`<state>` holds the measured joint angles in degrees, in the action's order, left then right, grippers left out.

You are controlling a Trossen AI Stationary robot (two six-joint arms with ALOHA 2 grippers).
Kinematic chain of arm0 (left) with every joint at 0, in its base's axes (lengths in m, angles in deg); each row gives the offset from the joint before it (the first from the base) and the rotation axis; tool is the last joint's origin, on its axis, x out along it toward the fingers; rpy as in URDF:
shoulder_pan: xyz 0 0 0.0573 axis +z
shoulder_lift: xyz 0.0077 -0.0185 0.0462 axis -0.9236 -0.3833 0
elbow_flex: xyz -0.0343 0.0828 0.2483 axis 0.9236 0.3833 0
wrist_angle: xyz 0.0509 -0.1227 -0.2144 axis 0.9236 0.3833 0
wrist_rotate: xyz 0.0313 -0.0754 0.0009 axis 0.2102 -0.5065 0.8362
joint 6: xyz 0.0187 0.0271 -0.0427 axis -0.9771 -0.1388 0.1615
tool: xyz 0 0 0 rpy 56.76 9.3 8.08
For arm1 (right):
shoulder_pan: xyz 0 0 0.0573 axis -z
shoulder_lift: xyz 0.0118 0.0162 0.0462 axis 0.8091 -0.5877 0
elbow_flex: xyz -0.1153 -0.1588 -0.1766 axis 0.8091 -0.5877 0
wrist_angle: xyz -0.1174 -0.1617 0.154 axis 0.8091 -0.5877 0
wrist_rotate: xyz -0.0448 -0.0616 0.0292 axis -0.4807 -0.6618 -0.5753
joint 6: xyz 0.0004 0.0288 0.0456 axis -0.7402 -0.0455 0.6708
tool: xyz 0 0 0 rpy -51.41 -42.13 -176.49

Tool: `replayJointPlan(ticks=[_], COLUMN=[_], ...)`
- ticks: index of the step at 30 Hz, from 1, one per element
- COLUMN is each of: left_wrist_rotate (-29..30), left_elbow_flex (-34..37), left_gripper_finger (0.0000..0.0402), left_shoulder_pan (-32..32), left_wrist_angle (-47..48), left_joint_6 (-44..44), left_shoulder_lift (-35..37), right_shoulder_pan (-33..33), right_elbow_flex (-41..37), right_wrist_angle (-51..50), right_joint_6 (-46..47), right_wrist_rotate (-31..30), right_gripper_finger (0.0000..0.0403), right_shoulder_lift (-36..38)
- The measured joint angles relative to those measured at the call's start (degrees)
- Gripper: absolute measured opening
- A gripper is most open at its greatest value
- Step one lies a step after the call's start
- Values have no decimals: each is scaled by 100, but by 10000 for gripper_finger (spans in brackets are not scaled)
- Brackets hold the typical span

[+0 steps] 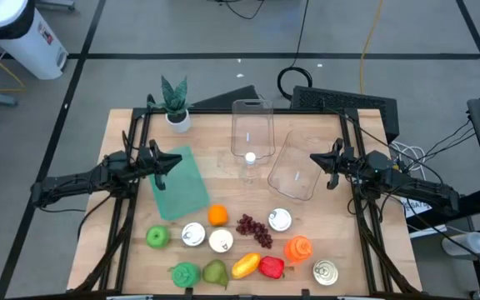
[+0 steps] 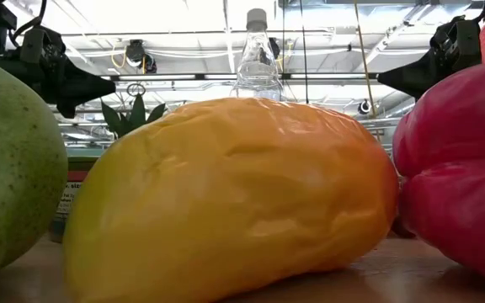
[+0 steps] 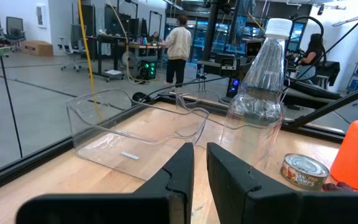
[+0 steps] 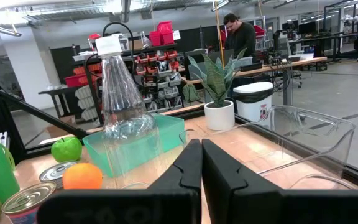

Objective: Pick & Place Food Item

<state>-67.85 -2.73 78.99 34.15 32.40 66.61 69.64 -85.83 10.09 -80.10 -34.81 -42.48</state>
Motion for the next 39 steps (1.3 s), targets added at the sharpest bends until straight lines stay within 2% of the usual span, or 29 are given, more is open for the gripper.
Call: replayJointPlan(ticks=[10, 14, 20, 25, 36, 39], left_wrist_rotate=[0, 48, 46, 56, 32, -5], left_elbow_flex=[0, 5, 2, 2, 1, 0], left_gripper_finger=[51, 51, 51, 51, 51, 51], left_shoulder_pan=[0, 2, 1, 2, 0, 0], left_wrist_angle=[-36, -416, -1154, -1137, -736, -567], left_joint_6=[-617, -808, -133, 702, 601, 260], left_shoulder_lift=[1, 0, 0, 0, -62, -77], right_shoulder_pan=[2, 1, 1, 0, 0, 0], right_elbow_flex=[2, 1, 2, 1, 2, 0], right_wrist_angle=[2, 2, 2, 7, 325, 306], right_joint_6=[31, 34, 42, 42, 31, -349], right_wrist_rotate=[0, 0, 0, -2, -2, -5], right_gripper_finger=[0, 0, 0, 0, 0, 0], right_shoulder_lift=[0, -2, 0, -2, -2, -2])
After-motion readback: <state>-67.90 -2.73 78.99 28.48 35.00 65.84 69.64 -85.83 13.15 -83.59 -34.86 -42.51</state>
